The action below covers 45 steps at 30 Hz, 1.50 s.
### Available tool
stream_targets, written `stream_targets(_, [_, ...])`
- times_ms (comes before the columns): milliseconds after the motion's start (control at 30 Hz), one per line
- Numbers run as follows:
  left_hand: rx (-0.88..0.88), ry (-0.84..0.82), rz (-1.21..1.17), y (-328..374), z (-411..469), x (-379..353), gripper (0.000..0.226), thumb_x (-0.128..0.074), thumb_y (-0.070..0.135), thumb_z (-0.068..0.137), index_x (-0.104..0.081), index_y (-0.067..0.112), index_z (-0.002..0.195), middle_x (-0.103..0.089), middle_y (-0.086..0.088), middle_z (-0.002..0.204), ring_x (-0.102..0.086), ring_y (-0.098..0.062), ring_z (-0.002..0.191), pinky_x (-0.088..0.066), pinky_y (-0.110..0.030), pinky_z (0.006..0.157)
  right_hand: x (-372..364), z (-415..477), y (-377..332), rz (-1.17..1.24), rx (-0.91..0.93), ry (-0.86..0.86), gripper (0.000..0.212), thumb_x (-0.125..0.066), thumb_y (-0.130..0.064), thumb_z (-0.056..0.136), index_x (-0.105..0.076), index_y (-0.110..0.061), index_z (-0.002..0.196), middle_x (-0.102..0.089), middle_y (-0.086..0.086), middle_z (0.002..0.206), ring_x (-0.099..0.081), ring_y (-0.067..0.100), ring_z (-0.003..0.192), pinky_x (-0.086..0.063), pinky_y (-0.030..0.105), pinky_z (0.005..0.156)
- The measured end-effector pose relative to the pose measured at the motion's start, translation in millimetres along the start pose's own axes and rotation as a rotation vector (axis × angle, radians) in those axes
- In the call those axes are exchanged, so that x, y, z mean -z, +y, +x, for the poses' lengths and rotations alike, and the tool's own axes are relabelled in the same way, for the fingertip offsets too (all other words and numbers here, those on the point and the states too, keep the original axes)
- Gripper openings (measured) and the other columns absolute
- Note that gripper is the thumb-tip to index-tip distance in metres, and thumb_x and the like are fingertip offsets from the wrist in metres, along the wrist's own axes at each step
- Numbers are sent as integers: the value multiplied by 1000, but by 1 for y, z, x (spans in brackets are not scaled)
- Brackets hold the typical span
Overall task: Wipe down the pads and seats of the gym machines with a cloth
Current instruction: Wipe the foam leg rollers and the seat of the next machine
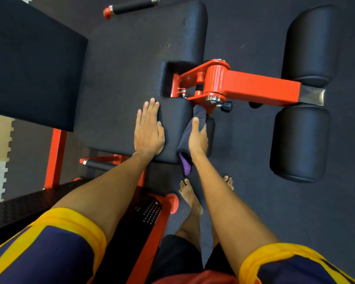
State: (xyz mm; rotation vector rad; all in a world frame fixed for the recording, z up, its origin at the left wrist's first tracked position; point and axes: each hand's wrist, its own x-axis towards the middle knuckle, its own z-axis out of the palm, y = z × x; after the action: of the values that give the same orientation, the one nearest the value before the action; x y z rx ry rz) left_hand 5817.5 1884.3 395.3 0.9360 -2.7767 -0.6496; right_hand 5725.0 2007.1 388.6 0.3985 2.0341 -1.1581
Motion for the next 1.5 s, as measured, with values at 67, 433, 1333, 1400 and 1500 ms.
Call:
stream_targets(67, [-1,0,-3,1,-1,1,65,-35,16,92,-31,6,156,-27,-8,165,-18,-23,155,-13,-45,127,-1,-13,3,-81,116,16,69,-40,-57,104,-28,-18,160,-37,9,161,-37,32,146,-30,43,118])
stream_targets(433, [4,3,-1,0,-1,1,64,-35,15,92,-32,7,156,-27,-7,165,-17,-21,155,-12,-44,127,4,-4,21,211,-87,-128,66,-42,-51,106,-29,-14,160,-38,11,161,-33,30,149,-24,35,118])
stream_targets(1333, [81,-97,-16,-59,-9,21,58,-26,28,104,-23,16,160,-15,-4,169,-9,-21,156,-4,-41,127,26,-12,28,-824,1282,-78,52,-44,-47,103,-51,-26,149,-40,18,158,-27,35,152,-24,59,121])
stream_targets(1400, [88,-79,-8,-65,-12,23,58,-27,30,104,-24,17,160,-16,-4,168,-9,-20,156,-2,-38,127,6,-6,0,-851,1186,28,53,-41,-49,102,-54,-26,148,-40,18,158,-28,35,151,-20,57,123])
stream_targets(1500, [88,-67,-15,-66,-12,23,56,-27,29,105,-24,18,160,-16,-3,168,-9,-19,156,-2,-38,127,-28,-20,-21,-966,1124,112,53,-42,-48,99,-58,-25,144,-48,14,154,-33,34,150,-13,57,125])
